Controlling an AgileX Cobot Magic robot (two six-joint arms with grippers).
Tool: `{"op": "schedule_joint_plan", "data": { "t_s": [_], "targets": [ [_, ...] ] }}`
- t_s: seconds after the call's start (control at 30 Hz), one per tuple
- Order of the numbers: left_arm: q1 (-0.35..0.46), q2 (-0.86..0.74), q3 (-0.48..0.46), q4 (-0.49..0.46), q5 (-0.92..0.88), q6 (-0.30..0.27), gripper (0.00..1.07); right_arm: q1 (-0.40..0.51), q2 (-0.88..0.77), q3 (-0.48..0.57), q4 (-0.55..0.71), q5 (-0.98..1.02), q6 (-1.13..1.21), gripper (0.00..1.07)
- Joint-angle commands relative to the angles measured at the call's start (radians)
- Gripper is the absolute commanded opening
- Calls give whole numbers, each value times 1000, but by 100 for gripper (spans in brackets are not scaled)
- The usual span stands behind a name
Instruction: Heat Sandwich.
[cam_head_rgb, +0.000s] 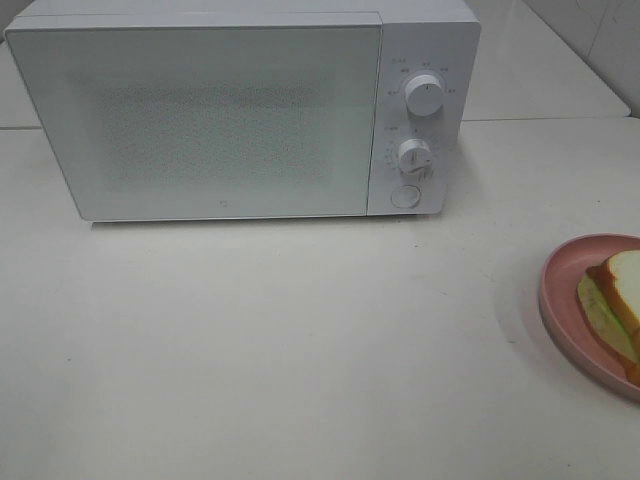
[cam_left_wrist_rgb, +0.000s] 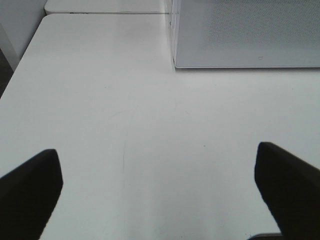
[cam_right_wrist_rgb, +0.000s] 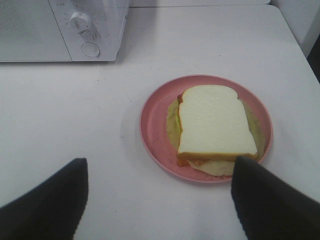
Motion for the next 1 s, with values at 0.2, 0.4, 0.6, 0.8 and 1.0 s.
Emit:
{"op": "schedule_joint_plan", "data": {
  "t_s": [0.2, 0.4, 0.6, 0.8, 1.0],
  "targets": [
    [0, -29, 3, -11, -10, 10, 100, -9, -20, 0, 2, -12, -5, 76],
    [0, -28, 3, -11, -10, 10, 100, -9, -20, 0, 2, -12, -5, 76],
    [0, -28, 3, -11, -10, 10, 100, -9, -20, 0, 2, -12, -5, 76],
    [0, -28, 3, -11, -10, 10, 100, -9, -20, 0, 2, -12, -5, 76],
    [0, -28, 3, -11, -10, 10, 100, -9, -20, 0, 2, -12, -5, 76]
  ]
}}
